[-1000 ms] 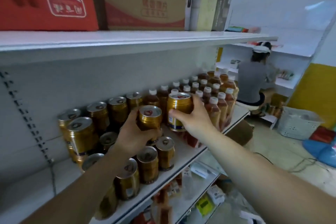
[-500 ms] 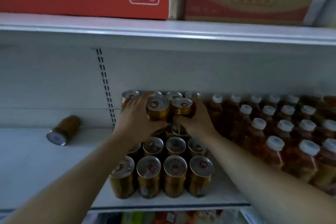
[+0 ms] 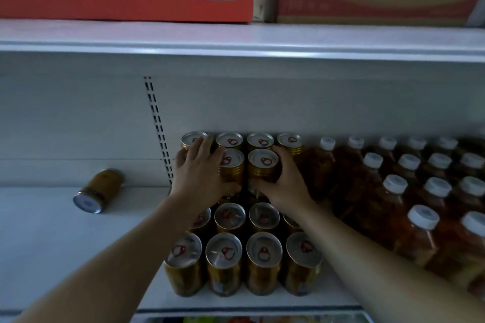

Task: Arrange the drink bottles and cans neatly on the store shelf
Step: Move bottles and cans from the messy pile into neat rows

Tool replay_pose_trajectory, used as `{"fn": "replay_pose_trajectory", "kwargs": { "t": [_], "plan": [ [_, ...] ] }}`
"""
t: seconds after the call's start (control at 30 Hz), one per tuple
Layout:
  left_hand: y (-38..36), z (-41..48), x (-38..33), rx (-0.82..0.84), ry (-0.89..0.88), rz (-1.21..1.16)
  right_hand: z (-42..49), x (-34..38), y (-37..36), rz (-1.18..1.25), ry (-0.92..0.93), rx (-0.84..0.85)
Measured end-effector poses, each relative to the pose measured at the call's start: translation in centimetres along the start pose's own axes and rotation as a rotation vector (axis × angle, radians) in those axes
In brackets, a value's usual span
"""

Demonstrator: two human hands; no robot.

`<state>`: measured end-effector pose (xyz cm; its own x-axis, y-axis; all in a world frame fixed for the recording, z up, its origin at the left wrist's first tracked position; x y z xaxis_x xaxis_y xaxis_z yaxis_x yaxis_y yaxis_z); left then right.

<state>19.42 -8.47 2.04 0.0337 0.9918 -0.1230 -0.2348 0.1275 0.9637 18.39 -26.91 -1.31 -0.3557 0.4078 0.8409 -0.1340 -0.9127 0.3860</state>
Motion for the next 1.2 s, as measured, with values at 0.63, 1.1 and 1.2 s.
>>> {"fn": "replay_pose_trajectory", "kwargs": {
  "t": [0.63, 1.1, 1.2],
  "plan": [
    [1.7, 1.3, 3.1, 0.157, 0.067, -0.176, 2.7, 4.3, 1.5, -0.865, 0.286, 0.385],
    [1.0, -8.0, 21.4, 0.250, 0.392, -0.295, 5.1, 13.8, -12.5, -0.774, 0.380, 0.530],
    [0.2, -8.6, 26.6, 0.315, 0.399, -0.250, 4.3, 14.7, -18.1, -0.752, 0.321, 0.551]
  ]
}}
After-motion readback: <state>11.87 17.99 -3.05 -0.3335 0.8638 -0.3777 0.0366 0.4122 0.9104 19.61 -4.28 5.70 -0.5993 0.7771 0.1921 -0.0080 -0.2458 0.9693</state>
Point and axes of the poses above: each hand's wrist, its own z-axis towards the middle knuckle, its own y-axis out of the back of the hand, x = y × z, the point moved 1 cm from there along z, towards the middle knuckle, and after that the axes turned 12 degrees about y, right-handed, at the moved point
